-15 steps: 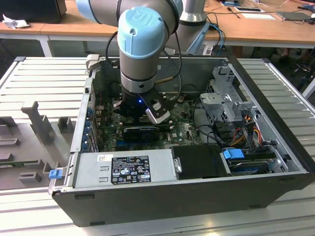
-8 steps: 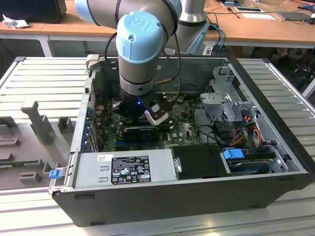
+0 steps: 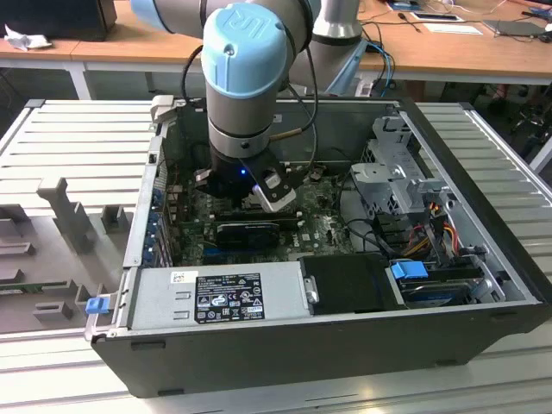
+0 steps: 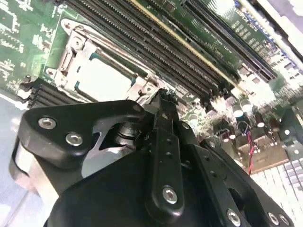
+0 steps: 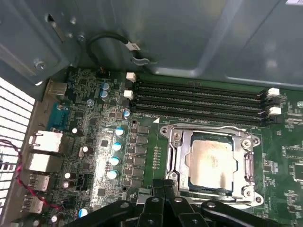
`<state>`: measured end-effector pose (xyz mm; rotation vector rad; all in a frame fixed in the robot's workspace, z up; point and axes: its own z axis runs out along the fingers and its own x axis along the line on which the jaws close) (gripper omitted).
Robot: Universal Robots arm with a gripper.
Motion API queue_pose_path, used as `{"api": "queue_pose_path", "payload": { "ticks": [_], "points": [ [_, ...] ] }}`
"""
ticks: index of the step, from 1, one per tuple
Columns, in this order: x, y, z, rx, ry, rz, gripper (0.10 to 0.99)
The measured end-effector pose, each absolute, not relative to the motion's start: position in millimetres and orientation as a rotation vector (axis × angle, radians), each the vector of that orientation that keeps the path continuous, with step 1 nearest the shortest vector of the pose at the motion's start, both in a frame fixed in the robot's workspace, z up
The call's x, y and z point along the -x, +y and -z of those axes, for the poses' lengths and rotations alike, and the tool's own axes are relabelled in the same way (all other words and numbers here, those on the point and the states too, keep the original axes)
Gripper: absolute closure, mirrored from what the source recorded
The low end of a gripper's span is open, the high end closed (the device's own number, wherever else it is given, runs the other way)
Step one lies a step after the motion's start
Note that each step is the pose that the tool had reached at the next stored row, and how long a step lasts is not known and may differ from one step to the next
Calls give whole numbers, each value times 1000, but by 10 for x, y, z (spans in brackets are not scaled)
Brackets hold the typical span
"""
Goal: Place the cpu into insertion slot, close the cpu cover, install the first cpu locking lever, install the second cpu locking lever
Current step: 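Install the second cpu locking lever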
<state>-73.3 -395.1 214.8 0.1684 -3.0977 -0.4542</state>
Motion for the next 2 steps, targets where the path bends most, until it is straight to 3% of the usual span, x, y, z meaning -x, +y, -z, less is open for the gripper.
{"api": "queue_pose_path", "payload": {
  "ticks": [2],
  "points": [
    [733,-3951,-2237,-169,-3098,454,980]
  ]
}}
